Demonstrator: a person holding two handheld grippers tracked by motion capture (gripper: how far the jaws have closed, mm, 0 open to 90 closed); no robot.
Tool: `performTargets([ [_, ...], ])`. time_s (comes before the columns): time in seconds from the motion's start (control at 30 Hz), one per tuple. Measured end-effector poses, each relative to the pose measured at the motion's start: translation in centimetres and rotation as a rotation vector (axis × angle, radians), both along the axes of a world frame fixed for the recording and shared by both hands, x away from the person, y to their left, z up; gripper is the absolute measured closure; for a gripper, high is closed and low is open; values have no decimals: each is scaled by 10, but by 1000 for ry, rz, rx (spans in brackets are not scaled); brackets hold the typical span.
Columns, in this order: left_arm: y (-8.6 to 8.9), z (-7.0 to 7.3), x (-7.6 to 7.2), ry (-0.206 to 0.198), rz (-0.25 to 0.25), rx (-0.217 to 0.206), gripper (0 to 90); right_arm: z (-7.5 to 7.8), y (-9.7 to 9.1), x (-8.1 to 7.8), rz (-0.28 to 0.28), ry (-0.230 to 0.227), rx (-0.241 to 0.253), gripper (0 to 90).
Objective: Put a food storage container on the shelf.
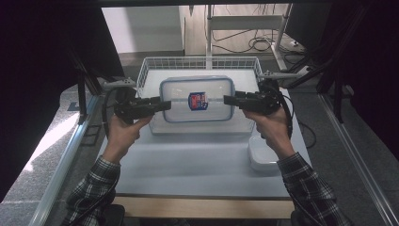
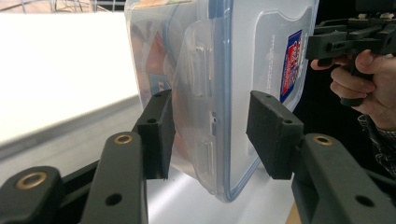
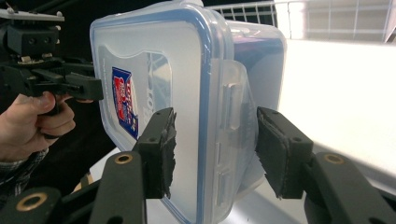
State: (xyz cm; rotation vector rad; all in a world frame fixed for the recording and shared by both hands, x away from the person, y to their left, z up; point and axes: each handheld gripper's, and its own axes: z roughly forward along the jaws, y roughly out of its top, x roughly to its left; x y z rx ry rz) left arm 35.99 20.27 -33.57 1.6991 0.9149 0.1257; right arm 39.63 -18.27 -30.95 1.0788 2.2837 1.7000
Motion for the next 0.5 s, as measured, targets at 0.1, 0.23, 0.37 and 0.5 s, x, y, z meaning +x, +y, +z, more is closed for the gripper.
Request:
performTargets([
  [0.1,1,7,11,2,-1,-1,520,5,1,8,-6,1,3,494],
  [0.23,2,12,19,-2,0,4,520,8,1,15,-11,-2,13,493],
  [0.37,2,18,31,-3,1,-8,519,13,2,25,-19,-3,25,493],
  [0.5,4,22,46,2,0,-22,519,19,3,37,-31,-3,23,492],
])
